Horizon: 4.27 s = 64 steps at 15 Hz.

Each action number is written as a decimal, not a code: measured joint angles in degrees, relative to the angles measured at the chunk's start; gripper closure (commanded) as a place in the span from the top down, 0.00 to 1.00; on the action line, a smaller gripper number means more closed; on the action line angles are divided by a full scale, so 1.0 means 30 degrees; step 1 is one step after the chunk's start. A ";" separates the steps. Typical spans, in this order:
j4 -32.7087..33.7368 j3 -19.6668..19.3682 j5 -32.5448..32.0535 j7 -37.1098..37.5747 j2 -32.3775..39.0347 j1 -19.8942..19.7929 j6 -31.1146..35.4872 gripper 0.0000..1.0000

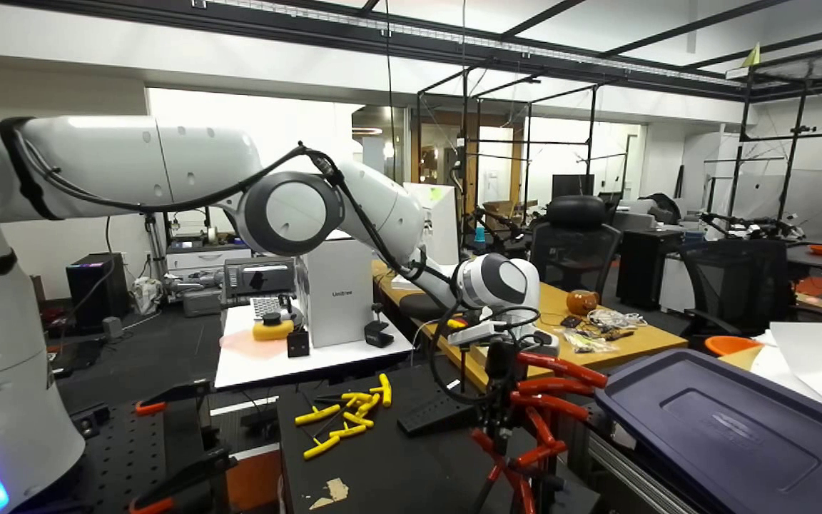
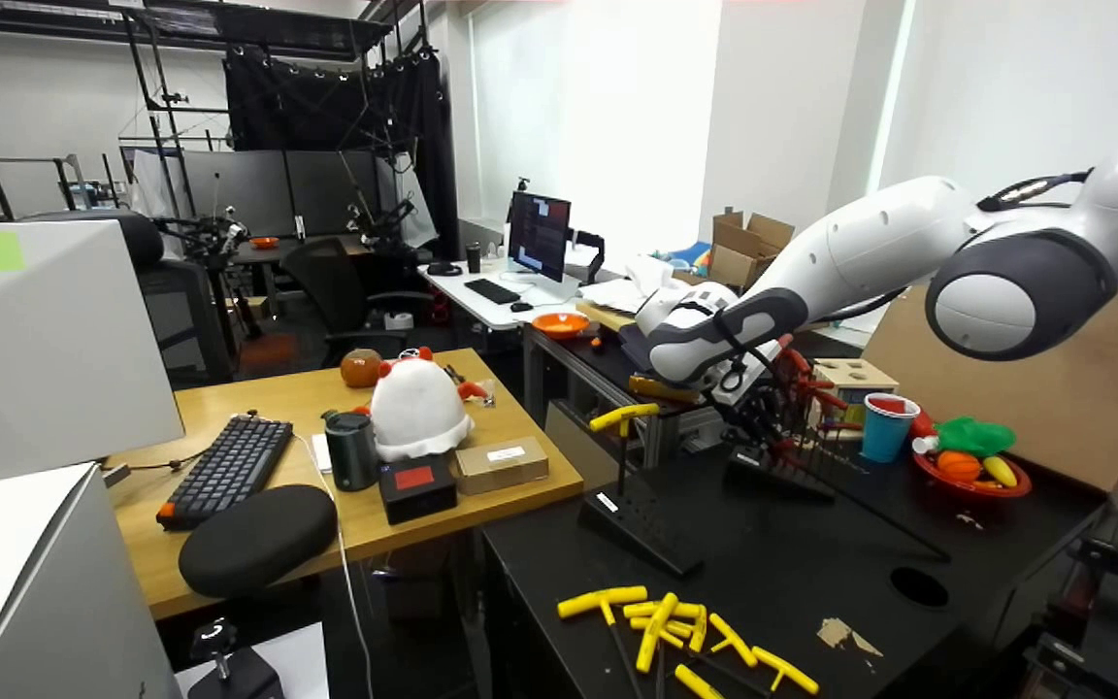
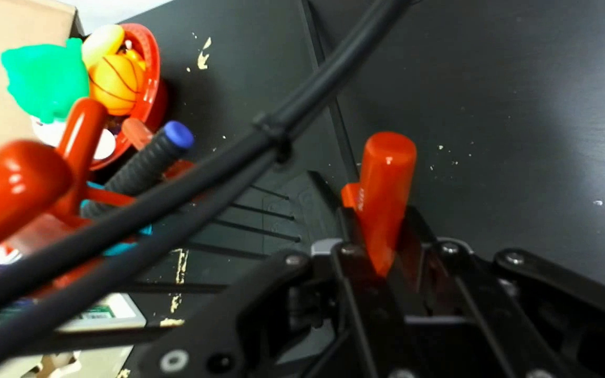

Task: Remove the longest red wrench from the holder and place it on the table

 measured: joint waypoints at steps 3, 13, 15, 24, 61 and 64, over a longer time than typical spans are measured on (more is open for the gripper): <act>-0.0091 0.0029 0.0011 -0.0371 0.0001 -0.0005 0.0290 0.06; -0.0106 0.0763 0.0180 -0.4280 0.0000 -0.0324 0.0156 0.06; -0.0110 0.0822 0.0184 -0.4605 0.0000 -0.0369 0.0032 0.06; -0.0116 0.0830 0.0188 -0.4601 0.0001 -0.0411 -0.1964 0.06; 0.5741 0.3480 0.5208 -0.4087 -0.4372 -0.1870 0.0696 1.00; 0.5738 0.3479 0.5214 -0.4167 -0.6057 -0.1951 -0.0591 1.00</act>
